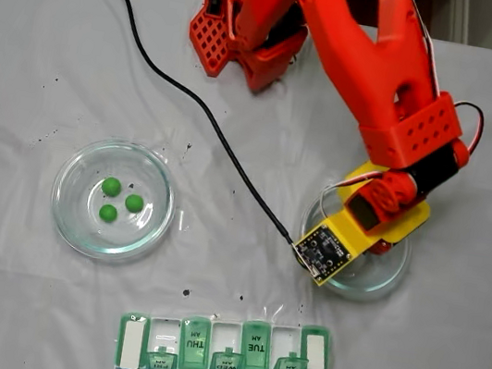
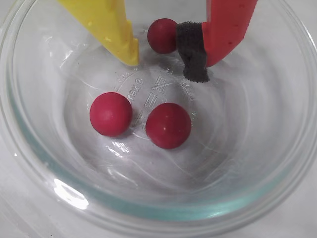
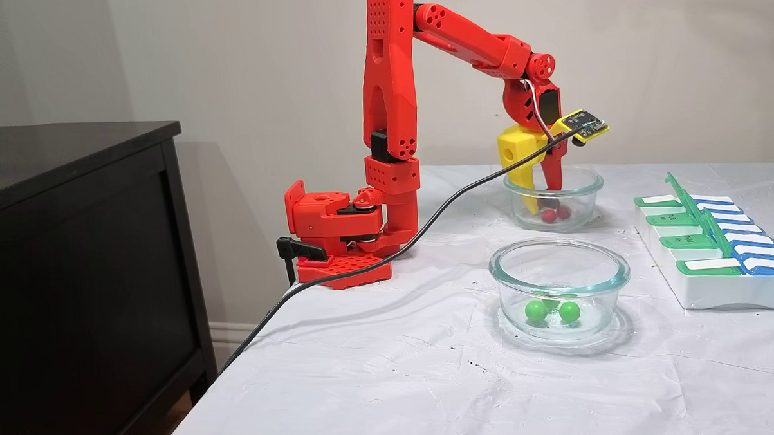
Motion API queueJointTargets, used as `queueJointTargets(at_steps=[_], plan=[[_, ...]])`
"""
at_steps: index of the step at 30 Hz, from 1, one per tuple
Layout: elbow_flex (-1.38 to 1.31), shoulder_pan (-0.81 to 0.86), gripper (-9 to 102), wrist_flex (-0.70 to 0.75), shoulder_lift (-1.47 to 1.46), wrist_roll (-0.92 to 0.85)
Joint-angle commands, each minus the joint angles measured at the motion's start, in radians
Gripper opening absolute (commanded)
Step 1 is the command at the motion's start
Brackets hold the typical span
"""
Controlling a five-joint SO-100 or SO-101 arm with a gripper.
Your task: Sort medicines into box.
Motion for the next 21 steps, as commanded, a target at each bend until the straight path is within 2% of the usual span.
queueJointTargets(at_steps=[1, 21], plan=[[-0.005, -0.023, 16, 0.002, 0.052, -0.005], [-0.166, -0.100, 13, 0.178, -0.040, 0.083]])
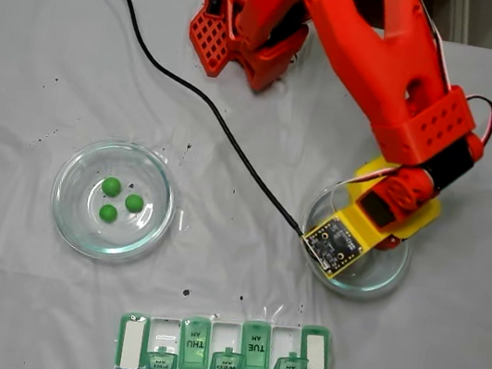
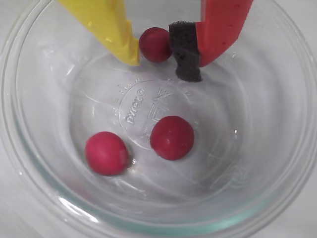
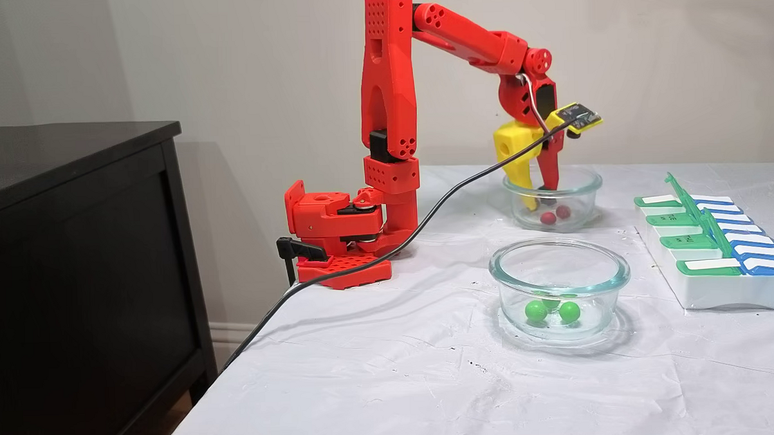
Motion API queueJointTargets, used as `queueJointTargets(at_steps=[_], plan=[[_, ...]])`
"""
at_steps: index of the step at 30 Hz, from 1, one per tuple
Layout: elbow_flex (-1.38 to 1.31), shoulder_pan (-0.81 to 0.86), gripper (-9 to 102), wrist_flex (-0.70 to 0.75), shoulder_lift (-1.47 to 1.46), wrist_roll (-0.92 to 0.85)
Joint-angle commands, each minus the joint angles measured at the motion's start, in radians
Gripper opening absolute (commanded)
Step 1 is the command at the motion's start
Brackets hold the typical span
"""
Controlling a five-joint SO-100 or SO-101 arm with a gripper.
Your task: Sort medicines into box.
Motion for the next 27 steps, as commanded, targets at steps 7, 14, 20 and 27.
queueJointTargets(at_steps=[7, 14, 20, 27], plan=[[-0.166, -0.064, 13, 0.100, -0.083, 0.025], [-0.255, -0.115, 14, 0.196, -0.101, 0.032], [-0.334, -0.132, 15, 0.249, -0.144, 0.037], [-0.347, -0.146, 12, 0.258, -0.193, 0.041]])
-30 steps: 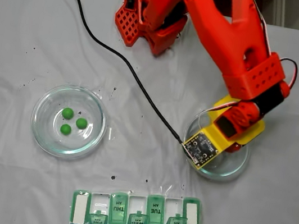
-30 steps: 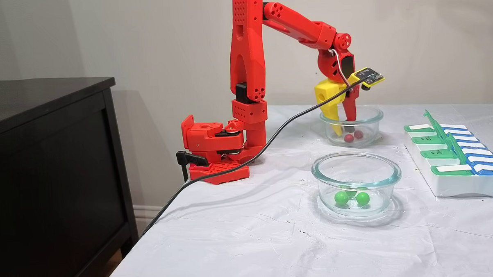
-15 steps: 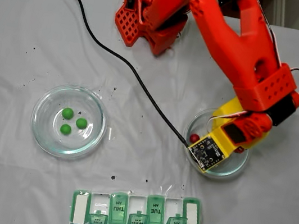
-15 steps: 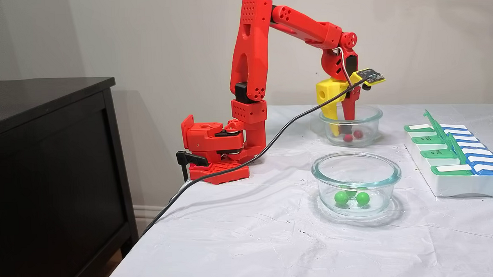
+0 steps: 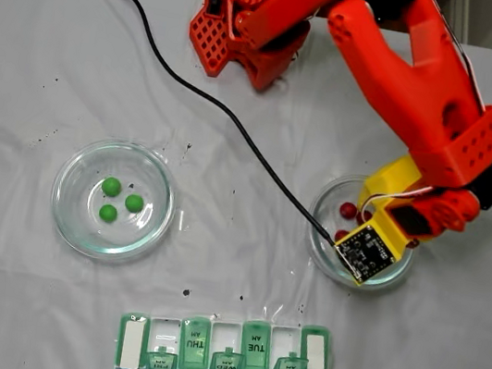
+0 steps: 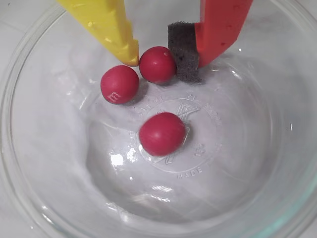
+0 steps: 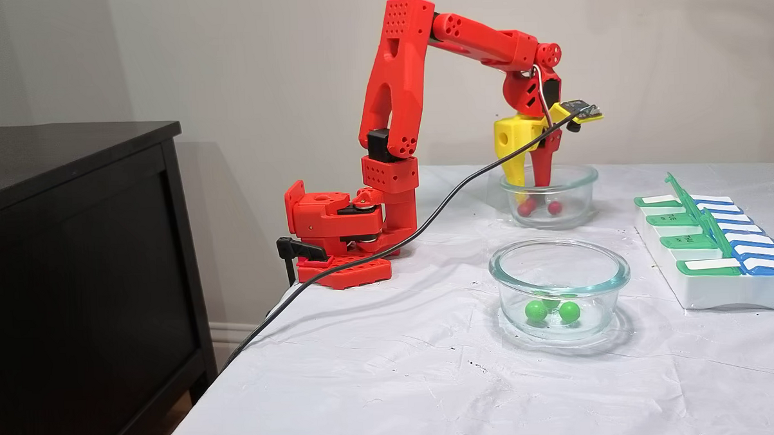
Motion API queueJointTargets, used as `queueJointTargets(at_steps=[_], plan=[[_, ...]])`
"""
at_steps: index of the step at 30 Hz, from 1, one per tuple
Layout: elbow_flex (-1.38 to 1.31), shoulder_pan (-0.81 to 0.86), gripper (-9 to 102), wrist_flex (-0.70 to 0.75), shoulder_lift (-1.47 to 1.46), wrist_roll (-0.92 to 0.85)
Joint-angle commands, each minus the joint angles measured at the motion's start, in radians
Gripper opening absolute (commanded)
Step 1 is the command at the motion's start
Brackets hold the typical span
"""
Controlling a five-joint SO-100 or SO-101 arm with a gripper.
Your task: Sort medicines into box.
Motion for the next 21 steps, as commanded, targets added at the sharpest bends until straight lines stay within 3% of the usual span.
queueJointTargets(at_steps=[1, 11, 21], plan=[[-0.063, -0.052, 12, 0.005, 0.014, 0.003], [-0.055, -0.043, 0, -0.035, -0.023, -0.032], [-0.091, -0.003, 0, -0.023, 0.106, -0.120]])
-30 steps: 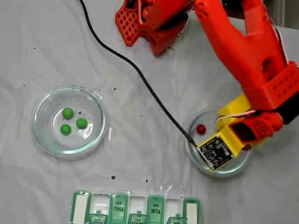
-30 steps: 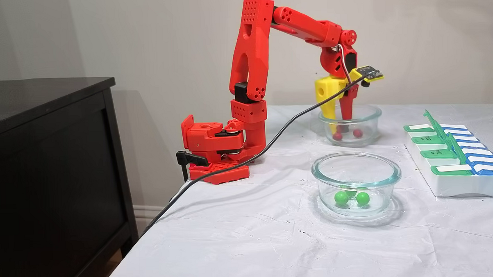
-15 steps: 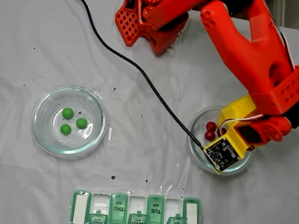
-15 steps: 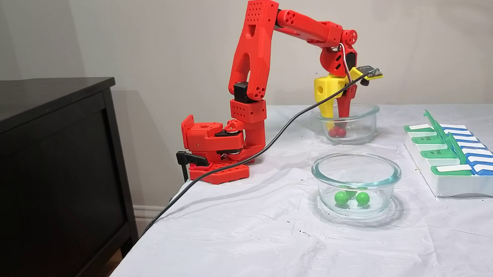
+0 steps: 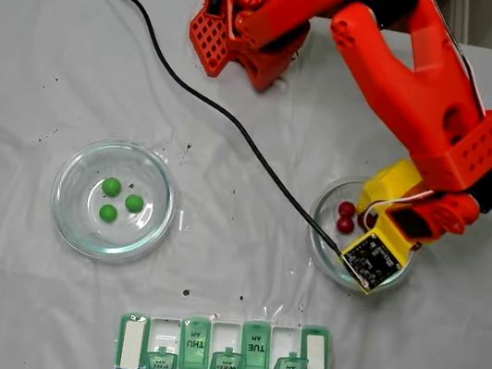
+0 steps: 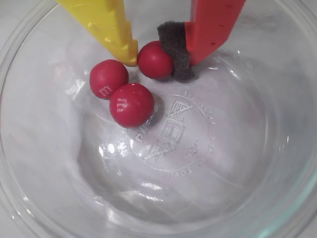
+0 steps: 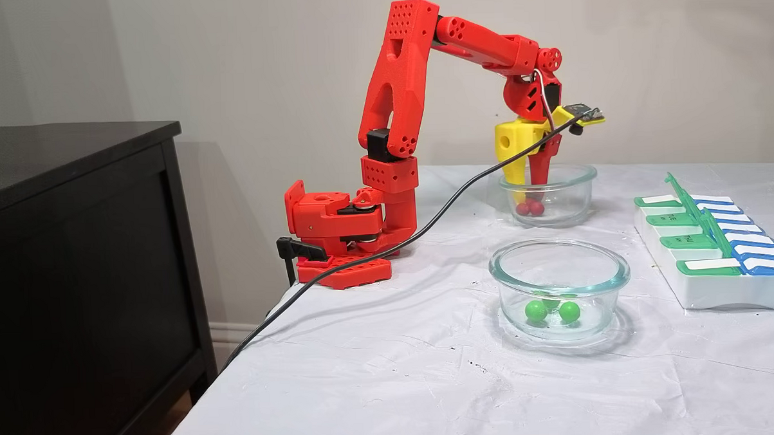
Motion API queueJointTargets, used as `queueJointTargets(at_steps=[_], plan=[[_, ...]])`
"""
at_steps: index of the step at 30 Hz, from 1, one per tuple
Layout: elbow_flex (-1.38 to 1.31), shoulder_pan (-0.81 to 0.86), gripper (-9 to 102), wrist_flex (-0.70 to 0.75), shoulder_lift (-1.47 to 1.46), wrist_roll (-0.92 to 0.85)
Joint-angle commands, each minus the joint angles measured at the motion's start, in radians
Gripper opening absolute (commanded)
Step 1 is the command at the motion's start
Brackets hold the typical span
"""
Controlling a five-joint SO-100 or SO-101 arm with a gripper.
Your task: Sort medicines into box.
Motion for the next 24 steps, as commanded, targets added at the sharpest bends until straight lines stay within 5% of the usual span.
queueJointTargets(at_steps=[1, 15, 24], plan=[[-0.078, 0.008, 0, 0.020, 0.153, -0.038], [-0.264, 0.227, 0, 0.104, 0.390, -0.106], [-0.112, 0.426, 0, -0.120, 0.502, -0.158]])
